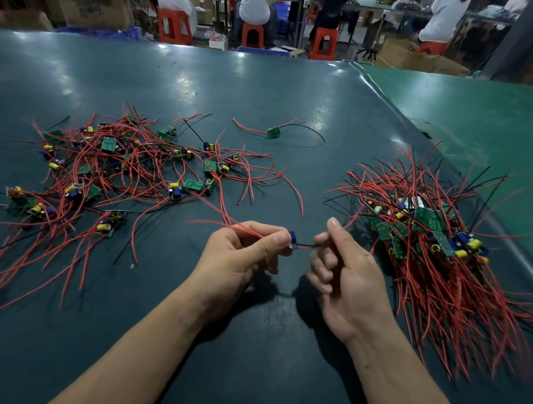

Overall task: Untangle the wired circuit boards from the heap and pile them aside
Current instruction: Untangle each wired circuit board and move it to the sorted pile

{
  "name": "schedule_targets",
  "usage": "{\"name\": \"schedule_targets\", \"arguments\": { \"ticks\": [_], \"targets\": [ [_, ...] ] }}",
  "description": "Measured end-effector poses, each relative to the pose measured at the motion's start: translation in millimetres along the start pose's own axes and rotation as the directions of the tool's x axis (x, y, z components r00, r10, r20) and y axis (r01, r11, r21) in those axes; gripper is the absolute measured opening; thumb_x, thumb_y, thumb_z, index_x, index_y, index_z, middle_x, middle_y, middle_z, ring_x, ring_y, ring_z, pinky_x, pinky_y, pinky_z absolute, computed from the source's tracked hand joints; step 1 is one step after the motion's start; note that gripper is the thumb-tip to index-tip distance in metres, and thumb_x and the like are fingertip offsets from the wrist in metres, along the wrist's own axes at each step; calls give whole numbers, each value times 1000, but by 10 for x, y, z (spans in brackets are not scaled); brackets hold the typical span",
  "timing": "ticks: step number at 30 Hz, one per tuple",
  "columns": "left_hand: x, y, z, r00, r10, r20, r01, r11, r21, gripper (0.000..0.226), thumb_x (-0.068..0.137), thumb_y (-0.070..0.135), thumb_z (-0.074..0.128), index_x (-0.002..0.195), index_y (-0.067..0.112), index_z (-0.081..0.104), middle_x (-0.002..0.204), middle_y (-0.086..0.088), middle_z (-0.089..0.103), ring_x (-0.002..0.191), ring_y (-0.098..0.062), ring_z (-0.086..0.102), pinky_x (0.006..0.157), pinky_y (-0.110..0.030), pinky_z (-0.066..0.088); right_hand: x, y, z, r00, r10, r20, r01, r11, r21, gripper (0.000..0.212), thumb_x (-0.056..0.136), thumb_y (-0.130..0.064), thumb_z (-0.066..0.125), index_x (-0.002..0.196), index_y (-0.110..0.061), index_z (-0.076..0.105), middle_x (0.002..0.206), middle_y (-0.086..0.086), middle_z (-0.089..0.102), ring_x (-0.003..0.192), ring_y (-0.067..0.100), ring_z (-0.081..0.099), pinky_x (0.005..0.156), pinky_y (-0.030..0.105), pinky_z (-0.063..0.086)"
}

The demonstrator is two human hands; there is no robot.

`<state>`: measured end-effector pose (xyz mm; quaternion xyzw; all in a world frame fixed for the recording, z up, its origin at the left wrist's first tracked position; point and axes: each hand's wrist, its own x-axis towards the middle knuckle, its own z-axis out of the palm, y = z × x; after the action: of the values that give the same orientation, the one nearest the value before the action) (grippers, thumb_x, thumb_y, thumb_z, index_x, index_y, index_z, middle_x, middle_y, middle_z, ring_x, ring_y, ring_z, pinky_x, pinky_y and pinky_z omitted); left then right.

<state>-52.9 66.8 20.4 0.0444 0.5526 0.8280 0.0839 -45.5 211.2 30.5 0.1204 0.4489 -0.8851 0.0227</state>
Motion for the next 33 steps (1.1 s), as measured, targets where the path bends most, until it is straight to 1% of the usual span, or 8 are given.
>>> {"name": "schedule_targets", "arguments": {
  "ticks": [4,10,14,18,22,25,28,33],
  "targets": [
    [-26,9,14,1000,-12,25,11,1000,28,20,60,32,82,75,19,78,72,-7,70,58,-14,55,56,-21,47,-1,14,-6,997,71,25,-72,997,17,32,82,-36,62,56,-17,61,50,-3,33,35,6,33,30,15,24],
    [-9,-3,-13,999,11,-49,-11,1000,-9,13,66,29,80,75,21,76,66,-2,66,53,-13,52,51,-17,44,-56,105,-10,987,-101,129,127,968,-217,18,74,-26,68,77,-11,77,63,4,62,40,9,46,33,17,33],
    [-14,-4,2,998,31,-57,-29,999,41,24,59,33,88,75,20,76,73,-6,70,54,-14,54,53,-19,47,-34,80,-32,984,-170,58,179,952,-249,17,75,-27,70,74,-12,77,63,4,64,39,8,44,33,18,32],
    [-18,-13,-4,996,53,-66,-48,995,83,21,64,32,88,75,18,76,74,-8,71,54,-14,54,54,-21,47,14,40,-63,921,-377,-99,325,883,-339,21,88,-16,69,68,-11,74,61,2,64,37,8,40,34,18,31],
    [-15,-1,-18,993,70,-96,-62,994,89,23,61,36,84,75,20,76,75,-8,72,54,-13,53,56,-23,45,88,-87,-146,893,-365,-264,340,931,-135,34,95,-19,62,62,-13,67,49,-4,49,33,5,30,34,15,23],
    [0,2,-44,992,68,-108,-60,996,73,15,65,29,83,74,20,77,73,-8,71,53,-12,53,58,-24,44,84,-126,-161,945,-249,-214,267,962,56,45,100,-20,52,56,-16,62,46,-5,38,31,4,26,31,13,20],
    [-27,-4,-52,998,61,-31,-59,995,79,18,63,32,83,74,20,77,73,-7,71,55,-13,54,56,-22,46,82,-138,-162,982,-126,-144,154,966,209,39,101,-21,47,63,-13,52,44,-7,32,30,2,25,27,14,19],
    [13,-12,-85,993,56,-104,-52,998,41,11,66,25,82,72,18,77,73,-7,70,53,-13,52,55,-23,44,67,-115,-164,892,-378,-247,375,925,-58,31,99,-19,55,71,-7,61,55,-3,50,36,5,31,34,17,24]
  ]
}}
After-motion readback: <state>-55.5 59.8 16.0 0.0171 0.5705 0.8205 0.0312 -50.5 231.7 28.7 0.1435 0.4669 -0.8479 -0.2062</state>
